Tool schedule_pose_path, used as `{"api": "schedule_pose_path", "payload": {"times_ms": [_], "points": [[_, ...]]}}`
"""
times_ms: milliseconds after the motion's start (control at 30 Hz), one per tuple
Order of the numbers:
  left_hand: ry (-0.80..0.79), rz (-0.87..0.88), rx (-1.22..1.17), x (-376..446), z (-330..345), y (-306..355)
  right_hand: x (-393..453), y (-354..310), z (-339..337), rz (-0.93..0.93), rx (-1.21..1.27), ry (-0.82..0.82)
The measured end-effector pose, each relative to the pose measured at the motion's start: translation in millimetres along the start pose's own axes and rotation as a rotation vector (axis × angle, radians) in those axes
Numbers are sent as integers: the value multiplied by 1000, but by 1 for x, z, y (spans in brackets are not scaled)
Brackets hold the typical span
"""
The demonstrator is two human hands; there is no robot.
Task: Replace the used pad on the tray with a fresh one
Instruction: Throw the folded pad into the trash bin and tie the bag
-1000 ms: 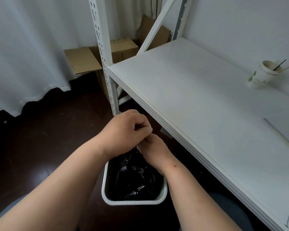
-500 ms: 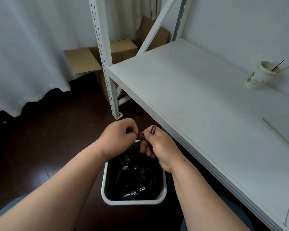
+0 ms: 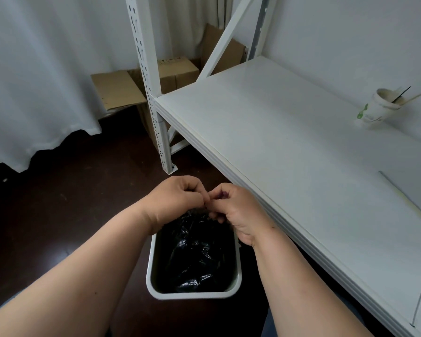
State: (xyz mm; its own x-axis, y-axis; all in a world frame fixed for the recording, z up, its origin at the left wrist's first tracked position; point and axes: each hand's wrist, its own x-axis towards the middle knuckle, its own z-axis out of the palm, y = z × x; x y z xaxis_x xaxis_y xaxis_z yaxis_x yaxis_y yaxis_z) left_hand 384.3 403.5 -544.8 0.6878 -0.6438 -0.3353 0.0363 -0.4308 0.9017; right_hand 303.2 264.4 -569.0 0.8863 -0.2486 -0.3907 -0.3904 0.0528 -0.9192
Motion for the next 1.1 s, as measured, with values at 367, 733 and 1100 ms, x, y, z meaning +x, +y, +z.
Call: {"api": "schedule_pose_path", "payload": {"times_ms": [367, 733, 1100], "points": [[-154, -175, -90, 18, 11, -26, 2, 15, 8, -492, -889, 161], [151, -111, 311, 27, 5, -41, 7, 35, 3, -417, -1000, 291], [438, -521, -1021, 8, -9, -86, -7, 72, -29, 282, 59, 293]]}}
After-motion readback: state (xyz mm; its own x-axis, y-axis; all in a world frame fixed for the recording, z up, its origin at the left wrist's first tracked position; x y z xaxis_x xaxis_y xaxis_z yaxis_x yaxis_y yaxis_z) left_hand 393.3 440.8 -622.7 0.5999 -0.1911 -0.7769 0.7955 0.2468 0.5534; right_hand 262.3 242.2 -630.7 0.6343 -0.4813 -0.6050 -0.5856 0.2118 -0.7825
